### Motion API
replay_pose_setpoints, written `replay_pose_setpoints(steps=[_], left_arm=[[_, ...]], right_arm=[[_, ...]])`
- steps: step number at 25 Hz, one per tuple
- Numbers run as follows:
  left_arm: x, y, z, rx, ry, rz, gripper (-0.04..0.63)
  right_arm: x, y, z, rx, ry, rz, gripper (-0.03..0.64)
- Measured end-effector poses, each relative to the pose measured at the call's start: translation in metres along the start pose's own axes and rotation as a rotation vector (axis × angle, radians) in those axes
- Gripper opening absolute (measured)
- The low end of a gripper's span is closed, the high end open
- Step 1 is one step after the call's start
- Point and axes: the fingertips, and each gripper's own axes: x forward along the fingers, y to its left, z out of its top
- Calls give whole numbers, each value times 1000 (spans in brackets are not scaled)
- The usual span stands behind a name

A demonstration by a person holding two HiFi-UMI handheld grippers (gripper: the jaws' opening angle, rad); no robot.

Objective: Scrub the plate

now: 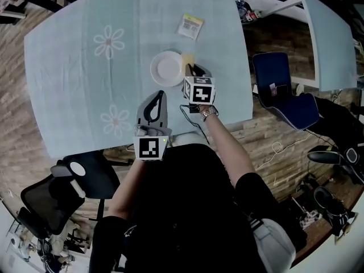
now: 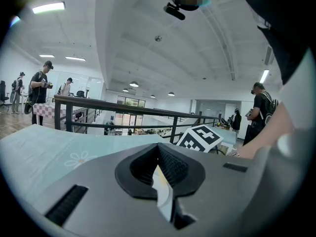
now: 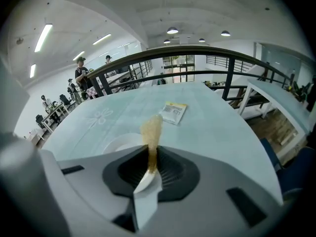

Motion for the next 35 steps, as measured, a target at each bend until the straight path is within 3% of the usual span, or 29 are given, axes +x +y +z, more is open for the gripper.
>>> replay_pose_setpoints(steps=[8, 19, 35], left_arm=[[-6, 14, 3, -1, -11, 34, 12], [-23, 41, 0, -23, -12, 105, 12], [-26, 45, -1, -34, -14, 127, 12]], right_arm=[[4, 49, -4, -36, 22, 116, 52], [17, 107, -23, -116, 88, 211, 52], [30, 102, -43, -109, 145, 195, 52]])
